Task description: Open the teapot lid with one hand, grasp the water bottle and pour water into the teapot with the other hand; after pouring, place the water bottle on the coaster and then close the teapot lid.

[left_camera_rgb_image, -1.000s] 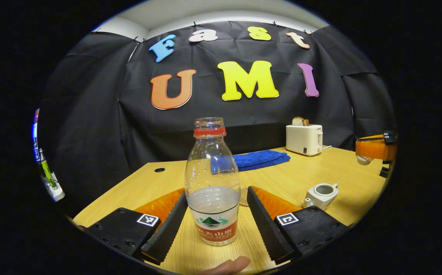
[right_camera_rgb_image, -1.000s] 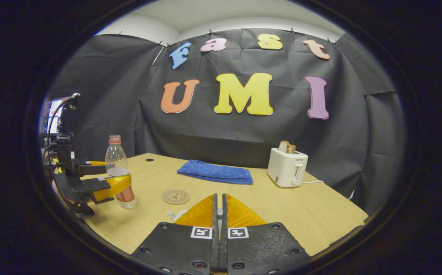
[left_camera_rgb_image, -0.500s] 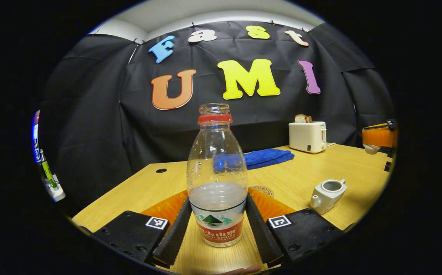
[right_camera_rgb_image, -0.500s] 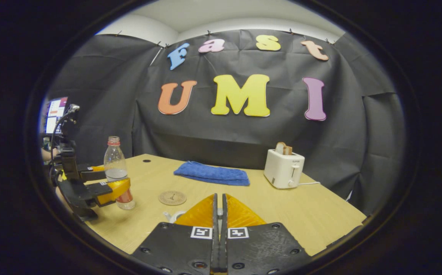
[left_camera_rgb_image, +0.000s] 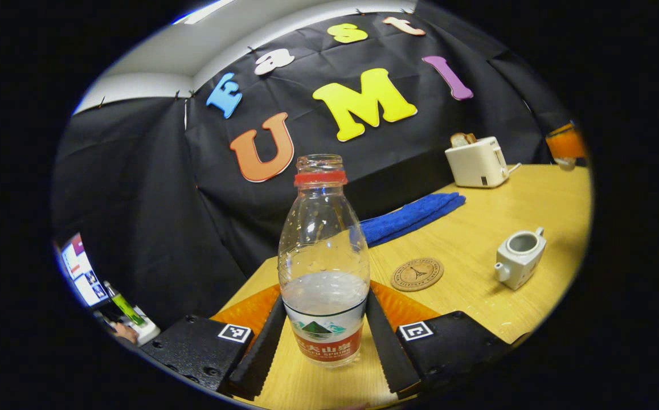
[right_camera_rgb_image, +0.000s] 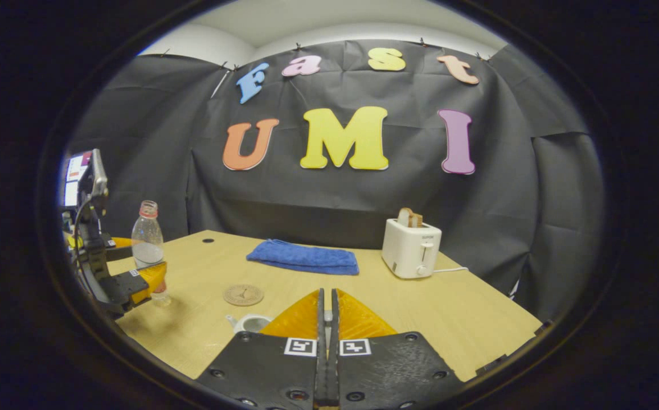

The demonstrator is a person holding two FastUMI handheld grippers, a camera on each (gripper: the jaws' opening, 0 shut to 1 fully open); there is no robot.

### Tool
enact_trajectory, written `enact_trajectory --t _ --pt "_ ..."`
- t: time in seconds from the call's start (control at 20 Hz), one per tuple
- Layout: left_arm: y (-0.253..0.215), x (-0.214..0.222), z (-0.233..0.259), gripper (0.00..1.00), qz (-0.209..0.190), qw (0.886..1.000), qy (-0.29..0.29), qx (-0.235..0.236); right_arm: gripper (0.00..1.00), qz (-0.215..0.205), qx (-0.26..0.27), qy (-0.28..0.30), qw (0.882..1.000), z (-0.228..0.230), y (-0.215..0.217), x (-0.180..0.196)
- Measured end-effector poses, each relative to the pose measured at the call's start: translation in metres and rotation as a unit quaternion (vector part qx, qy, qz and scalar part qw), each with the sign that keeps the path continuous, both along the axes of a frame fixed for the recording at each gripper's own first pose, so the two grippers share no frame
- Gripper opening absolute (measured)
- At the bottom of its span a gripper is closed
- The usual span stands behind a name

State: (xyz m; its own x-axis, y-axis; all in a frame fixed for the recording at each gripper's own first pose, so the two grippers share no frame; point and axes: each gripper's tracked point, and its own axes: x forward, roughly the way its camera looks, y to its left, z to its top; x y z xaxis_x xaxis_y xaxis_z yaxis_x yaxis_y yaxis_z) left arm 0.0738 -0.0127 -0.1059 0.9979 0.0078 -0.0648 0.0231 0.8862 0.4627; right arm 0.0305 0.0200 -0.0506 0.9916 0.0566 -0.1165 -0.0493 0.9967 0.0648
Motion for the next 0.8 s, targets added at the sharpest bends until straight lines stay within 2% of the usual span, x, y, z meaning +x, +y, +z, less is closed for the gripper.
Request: enact_trajectory --t 0.15,0.45,0.65,0.8 --pt "-0.001 -0.001 -0.011 0.78 0.014 0.997 0.016 0.068 0.0 -0.005 0.001 0.01 1.0 -0.003 -0.01 0.003" --pt "-0.018 -0.012 -0.015 0.78 0.008 0.984 0.037 0.171 0.0 -0.017 -0.006 0.003 1.0 0.003 -0.029 0.005" --pt "-0.021 -0.012 -0.015 0.78 0.018 0.966 0.049 0.254 0.02 -0.023 -0.005 -0.005 1.0 0.01 -0.041 0.003" --pt "-0.031 -0.018 -0.011 0.78 0.012 0.948 0.048 0.315 0.0 -0.029 -0.008 -0.011 0.999 0.015 -0.048 0.002"
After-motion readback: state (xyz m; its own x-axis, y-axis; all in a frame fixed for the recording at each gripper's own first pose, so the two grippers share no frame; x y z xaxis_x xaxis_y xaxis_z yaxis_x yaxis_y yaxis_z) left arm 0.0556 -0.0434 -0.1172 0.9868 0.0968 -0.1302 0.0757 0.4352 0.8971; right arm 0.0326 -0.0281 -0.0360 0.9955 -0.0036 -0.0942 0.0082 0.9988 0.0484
